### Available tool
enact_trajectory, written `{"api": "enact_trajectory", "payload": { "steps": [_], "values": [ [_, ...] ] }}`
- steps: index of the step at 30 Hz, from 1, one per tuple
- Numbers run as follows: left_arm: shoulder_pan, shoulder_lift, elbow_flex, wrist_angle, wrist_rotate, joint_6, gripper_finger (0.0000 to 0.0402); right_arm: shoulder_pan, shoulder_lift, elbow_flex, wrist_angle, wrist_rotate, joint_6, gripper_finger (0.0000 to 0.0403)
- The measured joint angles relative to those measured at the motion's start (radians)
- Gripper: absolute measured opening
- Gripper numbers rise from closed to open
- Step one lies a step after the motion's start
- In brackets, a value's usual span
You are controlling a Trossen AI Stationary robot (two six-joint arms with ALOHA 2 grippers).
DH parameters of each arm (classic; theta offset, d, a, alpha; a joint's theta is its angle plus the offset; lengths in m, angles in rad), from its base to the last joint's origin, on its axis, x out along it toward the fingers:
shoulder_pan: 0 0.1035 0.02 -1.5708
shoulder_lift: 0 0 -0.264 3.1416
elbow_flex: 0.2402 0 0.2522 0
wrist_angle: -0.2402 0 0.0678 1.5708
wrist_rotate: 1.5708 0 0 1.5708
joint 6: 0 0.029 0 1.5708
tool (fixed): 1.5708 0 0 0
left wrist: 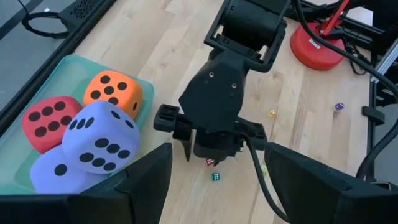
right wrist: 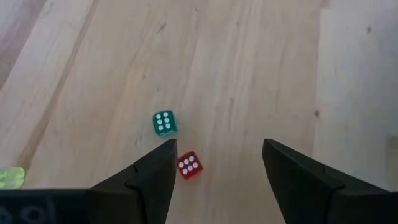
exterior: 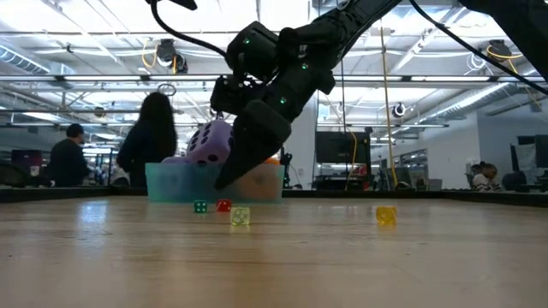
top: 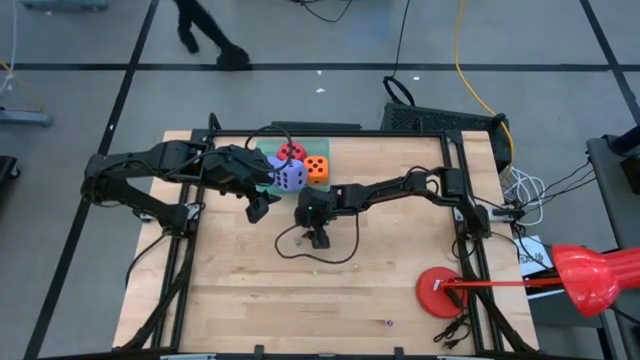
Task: Pick & Place Dice
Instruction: Put the small red dice into the green bin
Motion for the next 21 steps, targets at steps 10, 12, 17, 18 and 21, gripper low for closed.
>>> {"api": "enact_trajectory", "payload": {
  "steps": [10, 12, 17, 18, 21],
  "values": [
    [0.0, 0.0, 0.0, 0.0, 0.0, -0.002, 0.0267, 0.019, 0.0, 0.0, 0.011, -0.001, -0.041, 0.0226],
    [0.0, 0.0, 0.0, 0.0, 0.0, -0.002, 0.0267, 0.023, 0.0, 0.0, 0.014, 0.0, -0.055, 0.0226],
    [0.0, 0.0, 0.0, 0.0, 0.0, -0.002, 0.0267, 0.029, 0.0, 0.0, 0.012, -0.002, -0.075, 0.0226],
    [0.0, 0.0, 0.0, 0.0, 0.0, -0.002, 0.0267, 0.029, 0.0, 0.0, 0.012, -0.002, -0.078, 0.0226],
    [0.0, 0.0, 0.0, 0.001, 0.0, -0.002, 0.0267, 0.028, 0.0, 0.0, 0.011, -0.001, -0.103, 0.0226]
  ]
}}
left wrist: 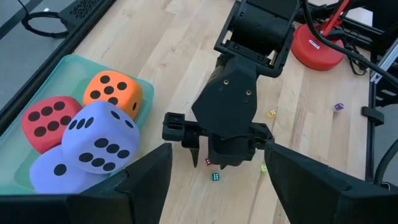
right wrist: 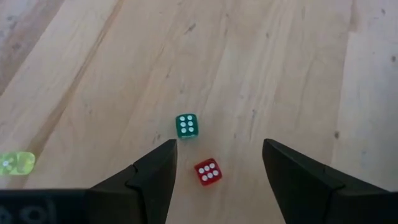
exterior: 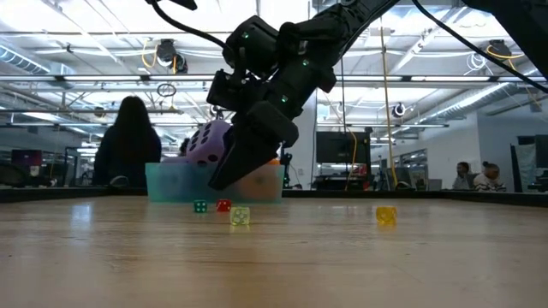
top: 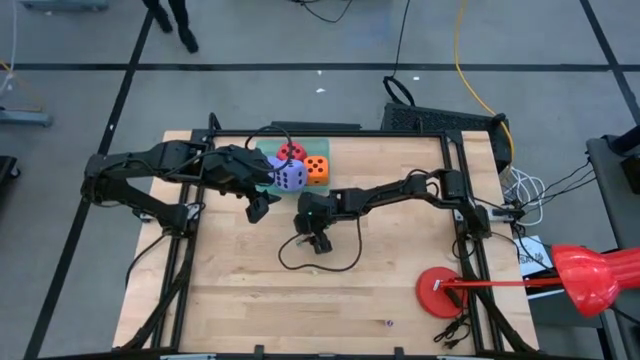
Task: Pick & Place Dice
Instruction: Put the small red dice into the green bin
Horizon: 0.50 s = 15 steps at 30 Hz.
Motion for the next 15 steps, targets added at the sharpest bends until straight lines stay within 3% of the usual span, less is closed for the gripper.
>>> {"api": "enact_trajectory", "payload": {
  "steps": [15],
  "values": [
    [0.0, 0.0, 0.0, 0.0, 0.001, -0.008, 0.0267, 0.0, 0.0, 0.0, -0.013, 0.0, -0.111, 0.0226]
  ]
}}
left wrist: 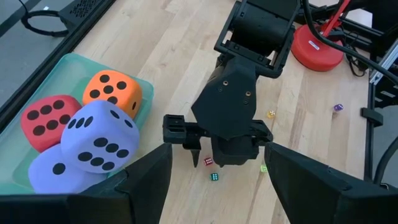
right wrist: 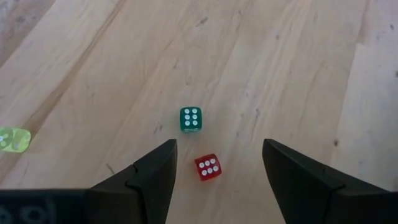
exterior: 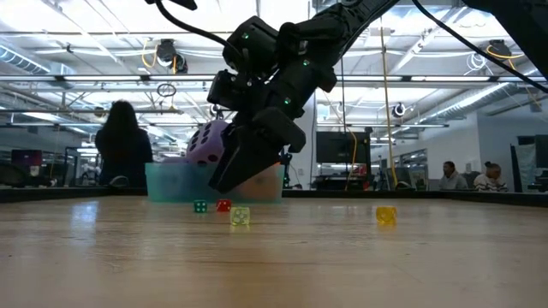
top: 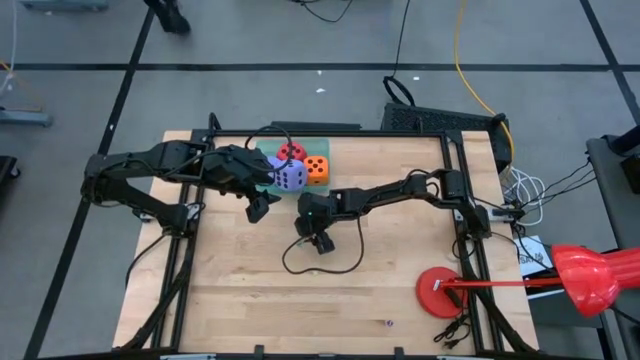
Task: Pick & Place Dice
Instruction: Put the small red dice into the green bin
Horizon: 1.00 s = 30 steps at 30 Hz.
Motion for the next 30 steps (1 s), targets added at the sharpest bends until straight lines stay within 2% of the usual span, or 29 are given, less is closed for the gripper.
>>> {"api": "enact_trajectory", "payload": {
  "steps": [10, 17, 30],
  "values": [
    [0.0, 0.0, 0.0, 0.0, -0.002, 0.011, 0.0267, 0.0, 0.025, 0.001, 0.007, 0.0, -0.005, 0.0226],
    [0.0, 0.0, 0.0, 0.006, -0.002, 0.099, 0.0267, 0.003, 0.026, 0.001, 0.011, -0.001, 0.007, 0.0226],
    [0.0, 0.0, 0.0, 0.01, -0.002, 0.091, 0.0267, 0.004, 0.027, 0.0, 0.017, 0.0, 0.026, 0.0226]
  ]
}}
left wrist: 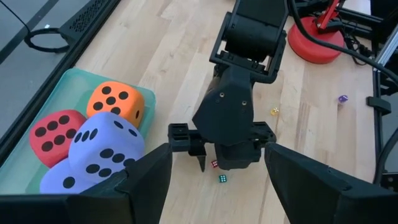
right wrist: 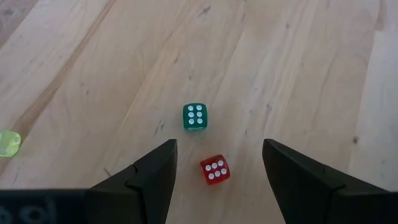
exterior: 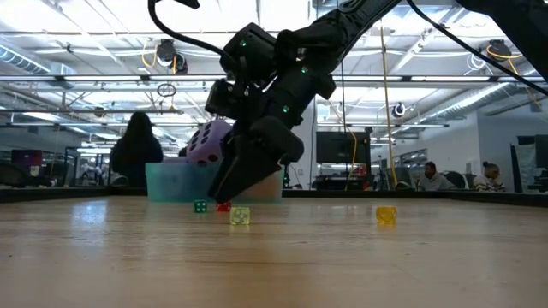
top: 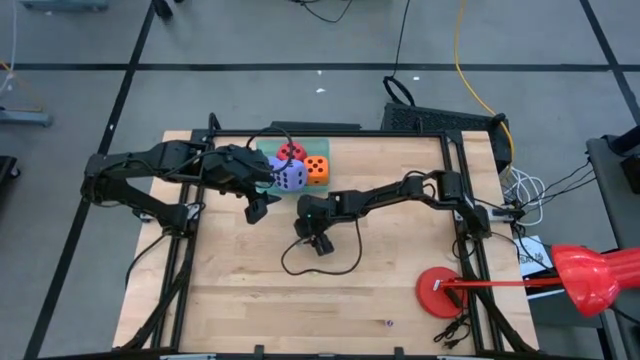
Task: Pick & Place Dice
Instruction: Put the small red dice into the green bin
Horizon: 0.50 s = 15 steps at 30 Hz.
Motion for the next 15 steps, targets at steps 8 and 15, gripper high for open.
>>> {"api": "enact_trajectory", "payload": {
  "steps": [8, 15],
  "values": [
    [0.0, 0.0, 0.0, 0.0, 0.0, 0.0, 0.0267, 0.0, 0.0, 0.0, -0.022, 0.0, -0.007, 0.0226],
    [0.0, 0.0, 0.0, 0.0, 0.0, 0.0, 0.0267, 0.0, 0.0, 0.0, -0.026, 0.0, -0.023, 0.0226]
  ]
}}
